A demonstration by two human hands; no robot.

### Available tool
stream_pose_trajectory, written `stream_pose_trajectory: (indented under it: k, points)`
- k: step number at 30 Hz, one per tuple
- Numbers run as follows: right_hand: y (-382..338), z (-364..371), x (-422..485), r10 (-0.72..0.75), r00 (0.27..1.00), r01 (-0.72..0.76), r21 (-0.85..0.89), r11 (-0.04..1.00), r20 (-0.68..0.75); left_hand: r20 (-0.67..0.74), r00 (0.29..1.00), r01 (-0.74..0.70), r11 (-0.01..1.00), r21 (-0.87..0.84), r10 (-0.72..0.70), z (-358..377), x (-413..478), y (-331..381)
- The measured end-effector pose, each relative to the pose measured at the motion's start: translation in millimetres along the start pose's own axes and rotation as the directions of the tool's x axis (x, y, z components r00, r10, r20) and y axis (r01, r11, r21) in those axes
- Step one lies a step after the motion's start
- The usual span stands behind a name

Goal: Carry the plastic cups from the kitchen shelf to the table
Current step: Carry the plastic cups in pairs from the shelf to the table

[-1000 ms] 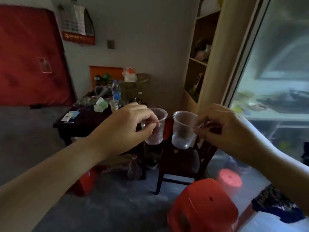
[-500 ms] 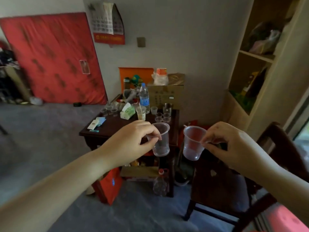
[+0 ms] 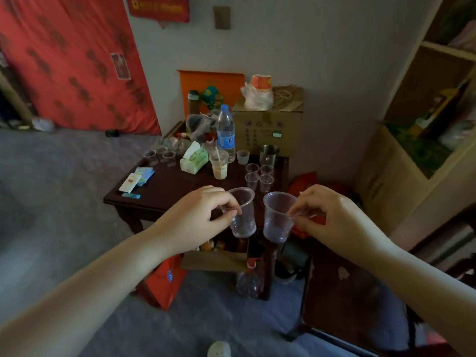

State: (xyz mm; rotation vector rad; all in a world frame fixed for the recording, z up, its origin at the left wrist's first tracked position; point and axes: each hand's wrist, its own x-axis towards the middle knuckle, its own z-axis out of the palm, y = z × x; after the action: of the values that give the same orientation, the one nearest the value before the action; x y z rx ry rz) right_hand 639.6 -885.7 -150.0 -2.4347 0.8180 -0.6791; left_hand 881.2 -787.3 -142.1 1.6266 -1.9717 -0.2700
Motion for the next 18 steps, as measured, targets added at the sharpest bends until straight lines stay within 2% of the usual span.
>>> stream_pose_trajectory:
  k: [4, 10, 18]
  points:
    - [25.5, 17.2, 50.2, 0.038, 0.999, -0.038, -0.023, 0.999, -0.01, 0.026, 0.999, -0.038, 0.999, 0.002, 0.037, 4.3, 41.9, -55.6]
    - [72.0, 54.4, 120.5, 0.199, 0.978, -0.198, 0.009, 0.98, -0.056, 0.066, 0.996, -0.054, 0.999, 0.001, 0.054, 15.8, 108.2, -152.6]
    - [143.3, 102.8, 174.8, 0.369, 0.928, -0.369, 0.013, 0.929, -0.043, 0.227, 0.973, -0.019, 0.995, -0.096, 0.04, 77.3, 180.7, -228.7]
